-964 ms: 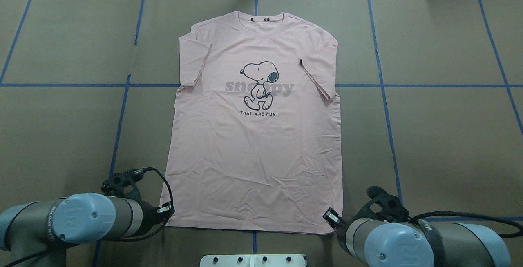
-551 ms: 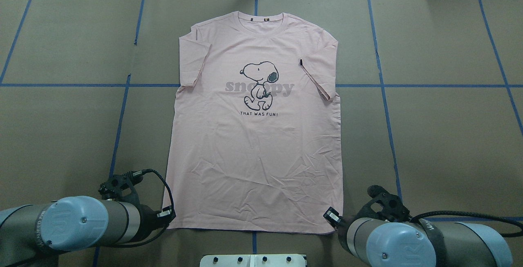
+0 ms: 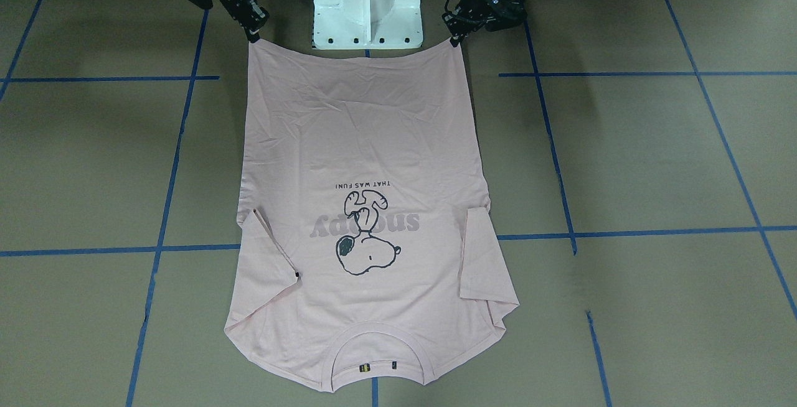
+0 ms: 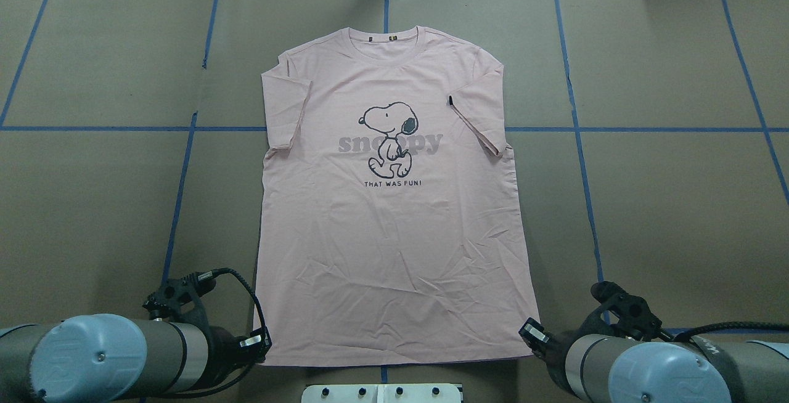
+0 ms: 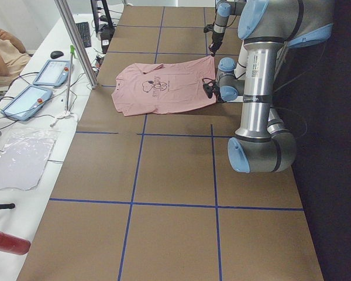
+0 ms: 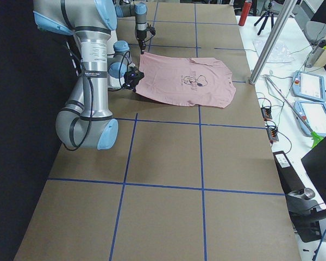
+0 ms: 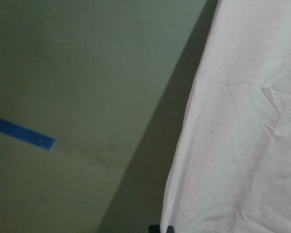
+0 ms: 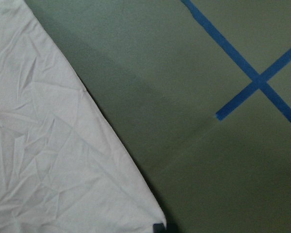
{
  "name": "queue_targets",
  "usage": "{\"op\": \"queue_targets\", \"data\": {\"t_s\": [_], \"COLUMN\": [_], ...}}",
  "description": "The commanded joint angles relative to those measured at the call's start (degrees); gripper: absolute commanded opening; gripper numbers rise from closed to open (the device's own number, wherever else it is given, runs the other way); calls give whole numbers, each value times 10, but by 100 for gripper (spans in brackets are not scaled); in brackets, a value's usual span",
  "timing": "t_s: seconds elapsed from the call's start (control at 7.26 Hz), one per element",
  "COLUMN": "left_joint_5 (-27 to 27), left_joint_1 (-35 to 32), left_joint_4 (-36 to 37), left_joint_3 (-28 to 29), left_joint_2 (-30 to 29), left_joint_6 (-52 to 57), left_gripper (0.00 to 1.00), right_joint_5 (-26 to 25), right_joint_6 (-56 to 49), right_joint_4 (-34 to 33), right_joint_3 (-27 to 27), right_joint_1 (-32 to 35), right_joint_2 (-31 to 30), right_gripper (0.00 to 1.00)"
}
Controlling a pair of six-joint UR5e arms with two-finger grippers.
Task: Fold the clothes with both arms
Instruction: 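Grasp both hem corners and fold the hem up toward the collar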
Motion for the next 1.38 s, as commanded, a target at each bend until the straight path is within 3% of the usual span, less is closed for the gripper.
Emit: {"op": "queue_targets", "data": {"t_s": [0.0, 0.14, 0.28, 0.41, 0.69, 0.96, 1.24], "left_joint_5": [-1, 1, 3, 1, 7, 22, 22], "left_joint_1": [-5, -18, -59, -140, -234, -308, -351], "left_joint_4": [87, 99, 99, 99, 95, 65, -11], "left_joint_3": [-70, -74, -47, 3, 140, 199, 309], "left_joint_2": [-7, -11, -26, -83, -164, -206, -251], "left_joint_6": [-7, 0, 24, 85, 157, 220, 229], "left_gripper": [0, 0, 0, 0, 0, 0, 0], "right_joint_5": [0, 0, 2, 14, 72, 85, 95], "right_joint_6": [-13, -48, -109, -171, -249, -322, -339], "right_joint_4": [0, 0, -3, -5, -2, 1, 58], "right_joint_3": [11, 15, -14, -73, -205, -310, -414], "right_joint_1": [33, 72, 123, 192, 306, 367, 407], "right_joint_2": [2, 15, 74, 140, 234, 291, 349], "right_gripper": [0, 0, 0, 0, 0, 0, 0]}}
